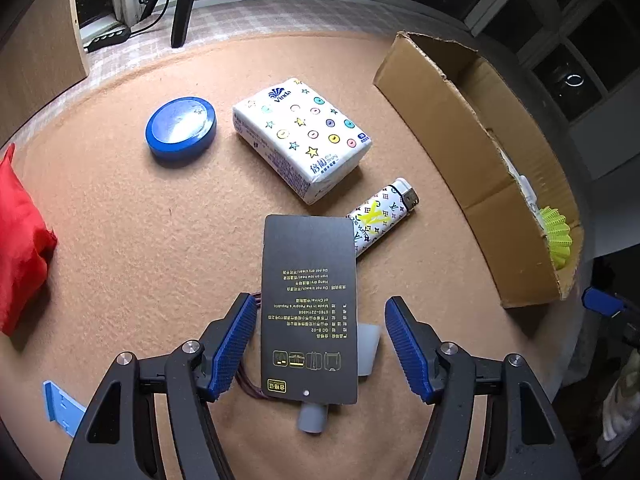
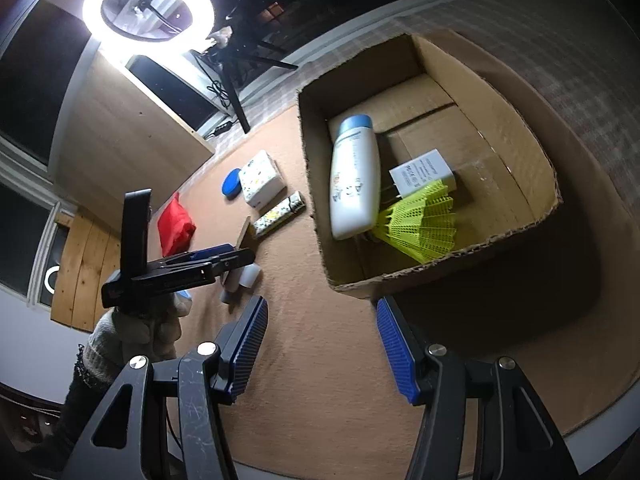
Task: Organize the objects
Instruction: 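Move the left tool to the black card and close on it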
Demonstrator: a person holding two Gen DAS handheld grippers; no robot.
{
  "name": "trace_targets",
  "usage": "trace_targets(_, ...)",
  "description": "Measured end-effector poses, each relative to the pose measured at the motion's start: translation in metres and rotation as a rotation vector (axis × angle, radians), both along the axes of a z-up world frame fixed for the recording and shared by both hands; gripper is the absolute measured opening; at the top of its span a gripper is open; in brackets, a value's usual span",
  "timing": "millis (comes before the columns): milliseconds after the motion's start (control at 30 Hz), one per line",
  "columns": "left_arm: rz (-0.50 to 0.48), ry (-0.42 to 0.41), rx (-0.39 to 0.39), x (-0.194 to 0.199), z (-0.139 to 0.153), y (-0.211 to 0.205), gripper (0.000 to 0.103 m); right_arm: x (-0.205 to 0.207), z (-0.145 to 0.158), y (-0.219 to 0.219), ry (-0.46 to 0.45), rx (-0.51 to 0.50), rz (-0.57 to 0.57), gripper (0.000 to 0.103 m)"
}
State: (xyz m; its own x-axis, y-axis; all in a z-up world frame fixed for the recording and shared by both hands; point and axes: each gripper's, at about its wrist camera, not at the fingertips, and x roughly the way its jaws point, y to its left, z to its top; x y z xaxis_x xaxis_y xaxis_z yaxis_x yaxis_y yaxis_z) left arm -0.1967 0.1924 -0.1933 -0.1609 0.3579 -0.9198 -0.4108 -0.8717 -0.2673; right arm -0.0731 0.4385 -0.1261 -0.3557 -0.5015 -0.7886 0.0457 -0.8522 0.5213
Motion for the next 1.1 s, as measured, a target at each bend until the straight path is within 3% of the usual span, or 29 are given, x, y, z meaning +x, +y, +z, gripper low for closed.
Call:
trace_targets(267,0.005,0.011,-0.013,-0.001,0.000,0.001,0.070,-0.001,-0.006,-0.004,-0.013,-0.019,0.005,0.053)
trace_targets(400,0.003,0.007,-0.009,-0.003,0.000,-0.001,0.059,0.000,-0.008,-0.004,-0.020,-0.021,0.004,0.053)
trace_targets(633,0.020,-0.012,0.021,-0.002,0.001,-0.013,0.051,0.003,-0.013,-0.004,-0.035,-0.024,0.004,0.053)
trace_targets(1100,0.029,-0.011,0.053,-0.008,0.015,-0.017,0.051,0.005,-0.019,-0.007,-0.055,-0.037,0.014,0.053)
